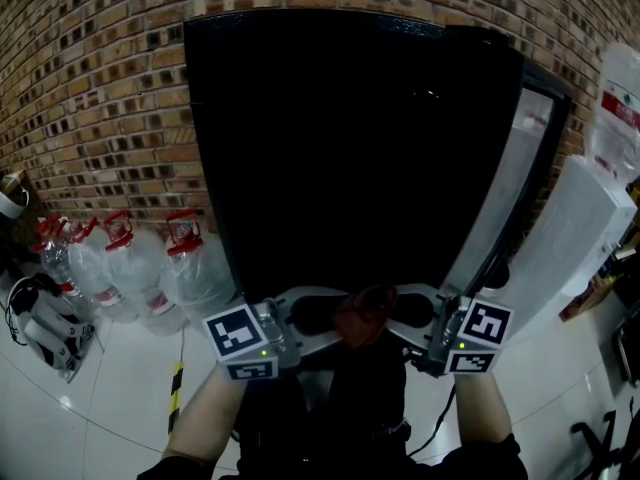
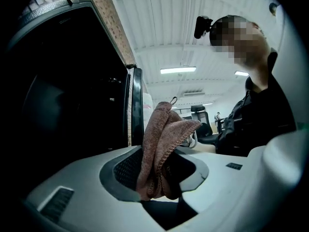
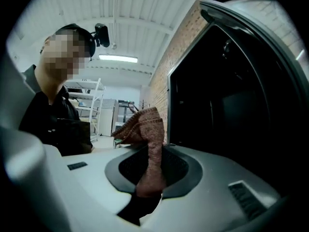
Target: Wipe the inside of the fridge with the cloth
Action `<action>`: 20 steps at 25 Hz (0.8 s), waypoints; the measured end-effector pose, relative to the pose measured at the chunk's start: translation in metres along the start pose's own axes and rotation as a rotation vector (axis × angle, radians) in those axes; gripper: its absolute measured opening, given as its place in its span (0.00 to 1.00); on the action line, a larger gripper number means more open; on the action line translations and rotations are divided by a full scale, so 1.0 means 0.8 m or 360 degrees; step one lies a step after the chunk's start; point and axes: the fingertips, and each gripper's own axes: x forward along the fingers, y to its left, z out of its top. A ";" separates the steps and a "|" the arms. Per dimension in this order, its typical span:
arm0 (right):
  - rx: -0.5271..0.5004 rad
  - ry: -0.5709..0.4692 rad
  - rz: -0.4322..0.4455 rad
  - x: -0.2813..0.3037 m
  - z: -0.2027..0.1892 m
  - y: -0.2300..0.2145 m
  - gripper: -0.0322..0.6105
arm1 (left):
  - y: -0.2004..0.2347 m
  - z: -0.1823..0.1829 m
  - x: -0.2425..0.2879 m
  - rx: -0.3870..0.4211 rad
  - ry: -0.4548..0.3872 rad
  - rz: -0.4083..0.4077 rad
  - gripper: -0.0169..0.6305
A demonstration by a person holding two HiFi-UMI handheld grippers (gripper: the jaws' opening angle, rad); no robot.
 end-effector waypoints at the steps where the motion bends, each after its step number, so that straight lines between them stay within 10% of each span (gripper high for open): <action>1: -0.0001 0.0016 0.0027 -0.001 -0.003 0.003 0.17 | -0.003 -0.001 0.001 -0.0003 0.0005 -0.0025 0.28; 20: 0.0107 -0.0091 0.0002 -0.006 -0.006 -0.013 0.29 | 0.009 0.002 -0.005 -0.0174 -0.0075 -0.0049 0.13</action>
